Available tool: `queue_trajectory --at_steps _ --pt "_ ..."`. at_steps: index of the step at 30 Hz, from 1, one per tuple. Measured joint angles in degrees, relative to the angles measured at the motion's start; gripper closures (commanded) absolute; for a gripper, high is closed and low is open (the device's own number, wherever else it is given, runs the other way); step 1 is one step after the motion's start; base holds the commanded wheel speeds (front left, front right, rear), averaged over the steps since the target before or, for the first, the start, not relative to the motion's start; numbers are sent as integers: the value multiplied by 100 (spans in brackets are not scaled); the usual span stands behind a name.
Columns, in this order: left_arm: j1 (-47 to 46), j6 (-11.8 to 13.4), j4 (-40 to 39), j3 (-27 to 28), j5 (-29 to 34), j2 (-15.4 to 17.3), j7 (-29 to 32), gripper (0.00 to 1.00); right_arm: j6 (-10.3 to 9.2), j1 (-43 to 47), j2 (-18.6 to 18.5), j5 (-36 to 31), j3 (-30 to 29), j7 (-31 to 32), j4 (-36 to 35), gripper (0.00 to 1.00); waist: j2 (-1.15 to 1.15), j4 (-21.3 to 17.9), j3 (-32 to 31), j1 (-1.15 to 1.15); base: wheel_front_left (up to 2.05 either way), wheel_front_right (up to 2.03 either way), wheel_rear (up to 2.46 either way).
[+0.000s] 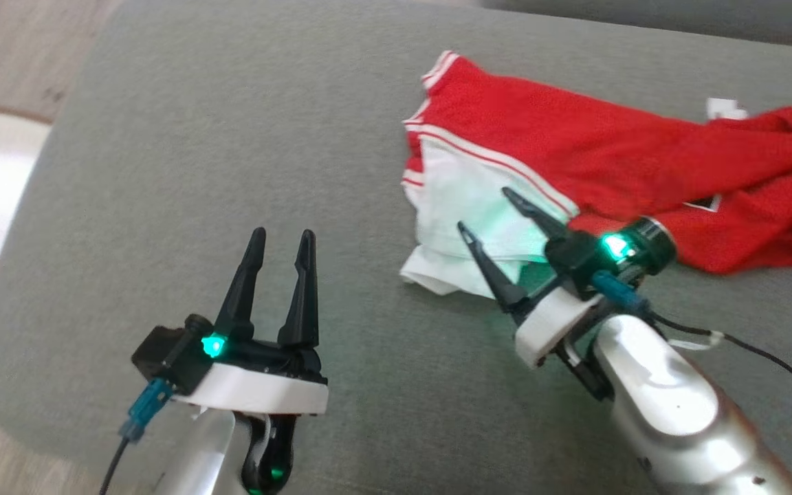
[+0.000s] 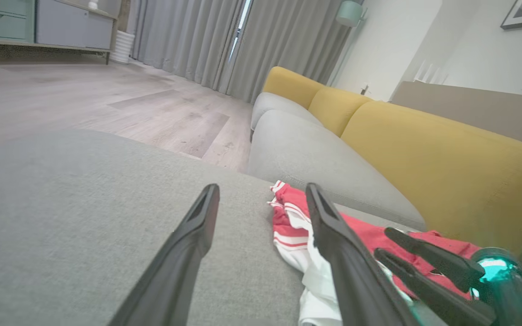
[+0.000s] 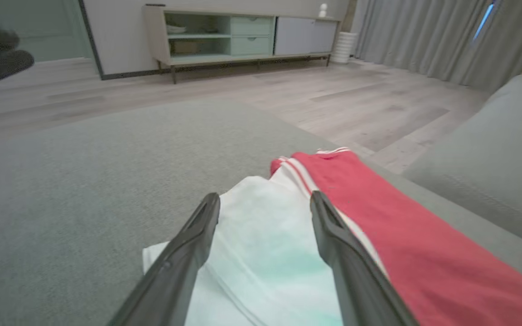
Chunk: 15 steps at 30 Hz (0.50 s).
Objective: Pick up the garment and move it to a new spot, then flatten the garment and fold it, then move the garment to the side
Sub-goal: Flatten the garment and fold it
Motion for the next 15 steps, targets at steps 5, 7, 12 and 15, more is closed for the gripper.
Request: queue_trajectory --at_steps 5,7,12,15 --pt "-20 93 27 -127 -99 -1 0 0 0 -324 18 313 515 40 554 0 0 368 99 0 0 0 0" --pt "-30 101 29 -149 -123 1 0 0 0 -422 35 357 587 41 787 0 0 496 129 0 0 0 0" --pt "-32 149 30 -209 -182 1 0 0 0 -584 84 298 582 47 1328 0 0 748 171 0 0 0 0" --pt "-32 151 29 -231 -182 1 0 0 0 -639 132 236 497 30 1573 0 0 825 185 0 0 0 0"
